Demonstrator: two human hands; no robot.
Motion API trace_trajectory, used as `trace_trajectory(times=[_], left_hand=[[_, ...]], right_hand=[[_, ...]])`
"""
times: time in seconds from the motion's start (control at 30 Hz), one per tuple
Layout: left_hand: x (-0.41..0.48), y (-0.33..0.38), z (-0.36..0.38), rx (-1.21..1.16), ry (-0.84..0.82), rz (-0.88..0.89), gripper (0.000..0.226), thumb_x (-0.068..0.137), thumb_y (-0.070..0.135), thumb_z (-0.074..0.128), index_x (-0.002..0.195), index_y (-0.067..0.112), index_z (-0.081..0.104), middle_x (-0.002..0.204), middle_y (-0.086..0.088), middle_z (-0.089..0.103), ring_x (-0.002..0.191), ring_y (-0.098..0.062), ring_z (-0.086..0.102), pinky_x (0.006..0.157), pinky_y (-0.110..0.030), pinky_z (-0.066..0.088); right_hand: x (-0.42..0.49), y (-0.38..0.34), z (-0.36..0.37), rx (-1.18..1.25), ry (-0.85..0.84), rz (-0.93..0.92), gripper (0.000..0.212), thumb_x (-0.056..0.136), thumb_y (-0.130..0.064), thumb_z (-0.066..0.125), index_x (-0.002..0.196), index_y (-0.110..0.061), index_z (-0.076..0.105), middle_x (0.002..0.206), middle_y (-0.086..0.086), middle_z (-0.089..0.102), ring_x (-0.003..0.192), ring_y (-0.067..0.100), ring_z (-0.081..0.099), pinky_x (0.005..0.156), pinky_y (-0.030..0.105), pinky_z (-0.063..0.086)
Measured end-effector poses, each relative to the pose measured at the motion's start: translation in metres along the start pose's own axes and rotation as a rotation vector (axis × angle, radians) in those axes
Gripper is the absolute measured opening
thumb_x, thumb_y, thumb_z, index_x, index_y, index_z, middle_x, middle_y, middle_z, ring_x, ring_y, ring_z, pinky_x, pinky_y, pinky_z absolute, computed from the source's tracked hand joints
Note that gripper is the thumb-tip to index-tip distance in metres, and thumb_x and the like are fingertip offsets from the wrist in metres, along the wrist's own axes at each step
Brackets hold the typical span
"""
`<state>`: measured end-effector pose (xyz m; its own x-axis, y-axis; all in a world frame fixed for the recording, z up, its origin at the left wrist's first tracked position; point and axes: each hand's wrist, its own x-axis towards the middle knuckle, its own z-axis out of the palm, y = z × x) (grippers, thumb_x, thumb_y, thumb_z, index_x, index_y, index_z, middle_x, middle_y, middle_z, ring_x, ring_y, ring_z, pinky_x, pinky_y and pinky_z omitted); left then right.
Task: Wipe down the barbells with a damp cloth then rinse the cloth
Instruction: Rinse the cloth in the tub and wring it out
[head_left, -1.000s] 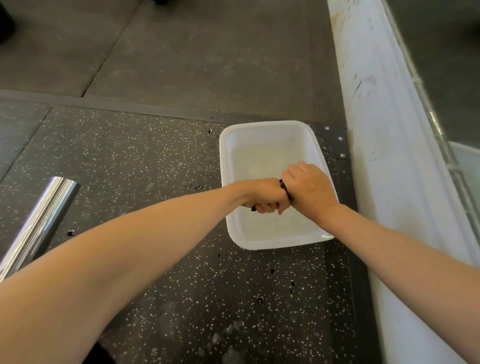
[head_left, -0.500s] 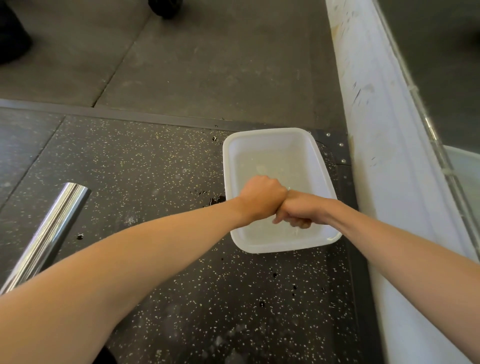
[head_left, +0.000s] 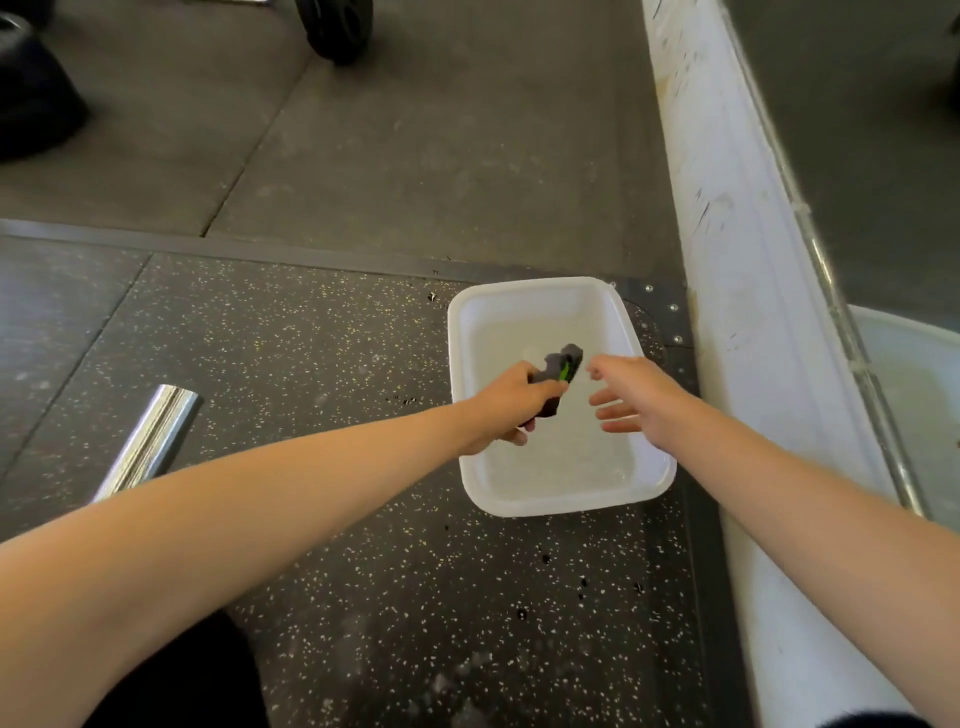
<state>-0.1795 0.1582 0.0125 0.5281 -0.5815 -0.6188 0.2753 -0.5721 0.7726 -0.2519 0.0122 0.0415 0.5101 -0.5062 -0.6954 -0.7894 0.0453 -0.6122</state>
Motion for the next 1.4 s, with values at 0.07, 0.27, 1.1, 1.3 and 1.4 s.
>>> trace_trajectory(times=[0.07, 0.27, 1.1, 1.3, 1.4], left_hand=[[-0.013, 0.006, -0.004, -0.140, 0.044, 0.048, 0.017, 0.104, 0.037, 0.048, 0.105, 0.020, 0.049, 0.095, -0.009, 0.058, 0.071, -0.018, 0.052, 0.052, -0.027, 0.045], [-0.033, 0.017, -0.013, -0.247, 0.127, 0.080, 0.011, 0.098, 0.009, 0.051, 0.106, 0.012, 0.058, 0.108, -0.011, 0.064, 0.102, -0.024, 0.060, 0.086, -0.041, 0.055], [-0.041, 0.024, -0.055, -0.833, -0.127, 0.071, 0.048, 0.094, 0.013, 0.033, 0.131, -0.010, 0.054, 0.125, -0.025, 0.066, 0.111, -0.037, 0.066, 0.100, -0.045, 0.053], [-0.039, 0.030, -0.074, -0.664, 0.062, -0.003, 0.038, 0.101, 0.036, 0.058, 0.127, 0.010, 0.065, 0.119, -0.015, 0.072, 0.103, -0.030, 0.072, 0.084, -0.042, 0.060], [-0.044, 0.029, -0.081, -0.744, 0.072, -0.170, 0.036, 0.103, 0.043, 0.050, 0.119, 0.018, 0.069, 0.113, -0.010, 0.074, 0.094, -0.027, 0.072, 0.078, -0.040, 0.058]], right_hand=[[-0.019, -0.008, 0.007, 0.028, -0.098, 0.017, 0.036, 0.099, -0.048, 0.059, 0.114, -0.015, 0.062, 0.108, 0.012, 0.068, 0.098, 0.028, 0.068, 0.080, 0.036, 0.057], [-0.044, -0.012, 0.041, 0.375, 0.024, -0.087, 0.012, 0.094, -0.022, 0.071, 0.103, -0.017, 0.064, 0.109, 0.012, 0.072, 0.097, 0.026, 0.068, 0.092, 0.047, 0.058], [-0.036, -0.039, 0.015, 0.099, 0.082, -0.093, 0.020, 0.099, -0.017, 0.063, 0.115, -0.006, 0.064, 0.088, 0.008, 0.061, 0.067, 0.015, 0.053, 0.068, 0.033, 0.055], [-0.049, -0.050, 0.004, 0.198, 0.190, -0.142, 0.039, 0.103, -0.038, 0.053, 0.129, -0.009, 0.058, 0.114, 0.013, 0.069, 0.088, 0.028, 0.073, 0.076, 0.037, 0.058], [-0.062, -0.054, 0.003, 0.444, -0.051, -0.010, 0.023, 0.103, -0.038, 0.056, 0.115, -0.018, 0.059, 0.099, 0.009, 0.071, 0.068, 0.025, 0.075, 0.055, 0.034, 0.060]])
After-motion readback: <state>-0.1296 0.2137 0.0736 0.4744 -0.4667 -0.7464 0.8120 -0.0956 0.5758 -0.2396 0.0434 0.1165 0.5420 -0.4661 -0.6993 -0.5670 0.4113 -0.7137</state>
